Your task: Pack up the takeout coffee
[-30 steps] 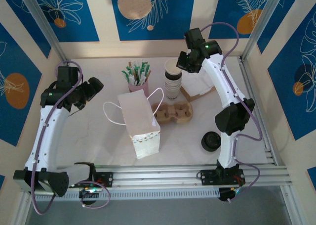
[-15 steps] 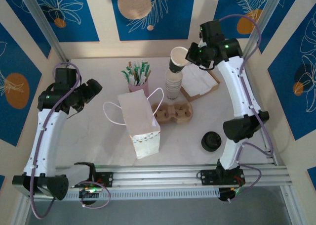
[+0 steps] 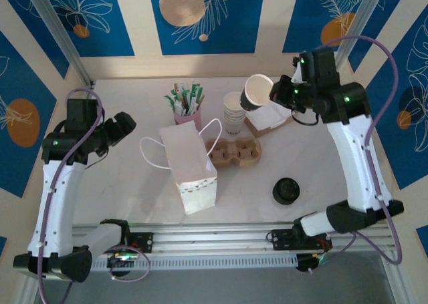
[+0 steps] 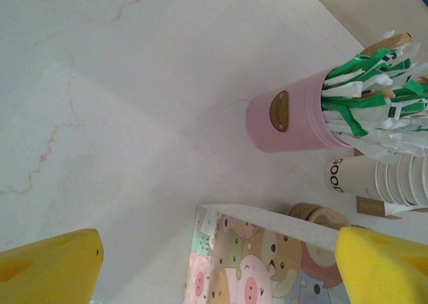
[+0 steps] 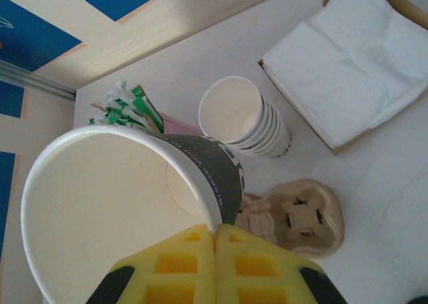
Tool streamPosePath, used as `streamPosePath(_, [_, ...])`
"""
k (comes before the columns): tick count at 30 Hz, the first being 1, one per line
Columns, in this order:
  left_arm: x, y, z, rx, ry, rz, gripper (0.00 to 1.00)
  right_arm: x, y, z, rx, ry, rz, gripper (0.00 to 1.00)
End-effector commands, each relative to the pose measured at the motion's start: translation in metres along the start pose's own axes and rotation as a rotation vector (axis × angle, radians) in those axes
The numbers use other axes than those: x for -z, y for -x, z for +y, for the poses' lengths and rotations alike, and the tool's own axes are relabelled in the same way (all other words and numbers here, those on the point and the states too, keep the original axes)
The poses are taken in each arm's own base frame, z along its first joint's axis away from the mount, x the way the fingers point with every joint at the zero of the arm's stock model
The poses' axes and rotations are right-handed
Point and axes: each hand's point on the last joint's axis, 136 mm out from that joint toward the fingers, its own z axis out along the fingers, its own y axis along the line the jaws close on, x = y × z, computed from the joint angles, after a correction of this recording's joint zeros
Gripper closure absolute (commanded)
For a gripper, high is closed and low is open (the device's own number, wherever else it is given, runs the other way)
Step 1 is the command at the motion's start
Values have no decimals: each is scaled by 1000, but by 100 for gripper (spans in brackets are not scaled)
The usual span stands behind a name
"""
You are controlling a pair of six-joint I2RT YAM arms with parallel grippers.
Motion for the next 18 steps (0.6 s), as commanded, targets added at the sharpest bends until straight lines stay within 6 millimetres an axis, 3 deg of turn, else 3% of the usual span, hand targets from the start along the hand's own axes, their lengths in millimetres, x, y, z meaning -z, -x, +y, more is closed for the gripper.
streamPosePath(1, [19,2,9,-69,33,-41,9,23,-12,-14,-26,-38,-19,100])
streamPosePath(5, [34,-6,14,-88,25,-52,4,47,-33,-26,-67,-48,1,100])
streamPosePath(9, [42,-29,15,-30,-18,12,5,61,-61,-42,-133,-68,42,100])
streamPosePath(12, [47,-52,12,7,-94,70,7,60,-88,-47,-159,-50,103,100])
streamPosePath(18, [54,-98,39,58,-102,128,14,39,-142,-73,-178,-123,226,100])
